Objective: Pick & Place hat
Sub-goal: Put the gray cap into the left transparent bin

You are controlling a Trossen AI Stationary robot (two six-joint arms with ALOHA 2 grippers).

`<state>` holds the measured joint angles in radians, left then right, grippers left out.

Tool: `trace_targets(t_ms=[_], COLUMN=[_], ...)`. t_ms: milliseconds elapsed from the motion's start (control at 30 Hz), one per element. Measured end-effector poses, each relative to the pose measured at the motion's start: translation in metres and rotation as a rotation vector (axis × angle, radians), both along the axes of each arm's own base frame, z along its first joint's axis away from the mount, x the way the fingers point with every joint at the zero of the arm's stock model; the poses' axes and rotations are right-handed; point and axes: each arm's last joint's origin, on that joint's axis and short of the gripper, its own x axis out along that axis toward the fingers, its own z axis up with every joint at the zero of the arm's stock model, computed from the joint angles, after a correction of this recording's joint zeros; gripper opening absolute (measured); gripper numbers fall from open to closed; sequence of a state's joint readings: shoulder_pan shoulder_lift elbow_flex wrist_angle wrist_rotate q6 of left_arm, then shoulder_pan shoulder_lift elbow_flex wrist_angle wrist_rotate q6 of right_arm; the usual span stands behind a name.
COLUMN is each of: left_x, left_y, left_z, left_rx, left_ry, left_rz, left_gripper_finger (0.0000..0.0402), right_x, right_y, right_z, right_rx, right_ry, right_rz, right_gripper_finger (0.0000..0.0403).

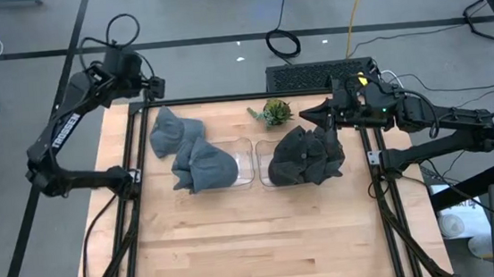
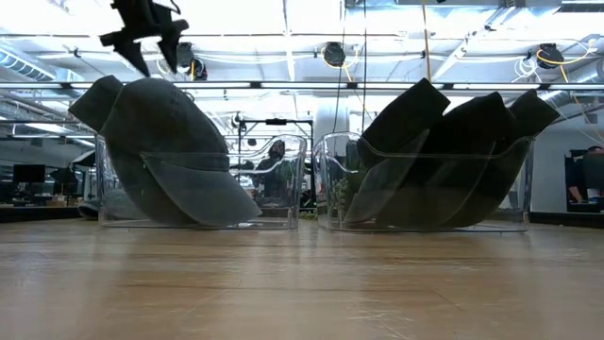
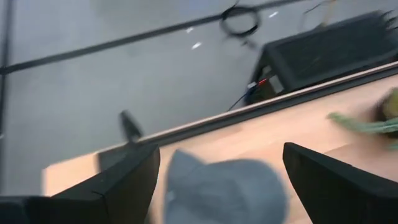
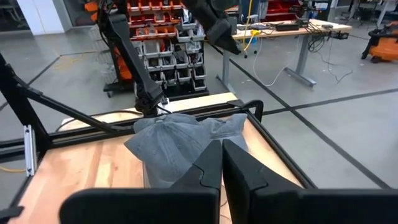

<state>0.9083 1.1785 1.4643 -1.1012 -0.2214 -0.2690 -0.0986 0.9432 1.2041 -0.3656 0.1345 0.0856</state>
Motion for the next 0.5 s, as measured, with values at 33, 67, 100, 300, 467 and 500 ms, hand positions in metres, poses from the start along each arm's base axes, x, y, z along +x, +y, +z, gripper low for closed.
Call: trace_targets(t_ms=[33, 67, 100, 300, 467, 500], left_x=[-0.001, -0.001, -0.002, 0.000, 0.006, 0.007], left_y=[0.002, 0.003, 0.005, 0.017, 0.024, 0.026], left_z=[-0.003, -0.005, -0.008, -0.027, -0.041, -0.044], left_rx=[-0.013, -0.027, -0.044, -0.166, -0.266, -0.278], left_ry=[0.028, 0.058, 0.089, 0.235, 0.282, 0.293], left_rz=[0.019, 0.037, 0.056, 0.078, 0.110, 0.114], left_gripper_finger=[0.0349, 0.0349, 0.0349, 0.0349, 0.0349, 0.0349], right_x=[0.000, 0.000, 0.000, 0.000, 0.000, 0.000], right_y=[0.000, 0.000, 0.000, 0.000, 0.000, 0.000], right_z=[0.000, 0.000, 0.000, -0.001, -0.001, -0.001], right_rx=[0.009, 0.019, 0.031, 0.086, 0.085, 0.085], right_ry=[-0.002, -0.004, -0.006, -0.014, -0.014, -0.014], right_rz=[-0.002, -0.004, -0.006, -0.011, -0.010, -0.010], right_gripper_finger=[0.0000, 0.0000, 0.0000, 0.0000, 0.0000, 0.0000])
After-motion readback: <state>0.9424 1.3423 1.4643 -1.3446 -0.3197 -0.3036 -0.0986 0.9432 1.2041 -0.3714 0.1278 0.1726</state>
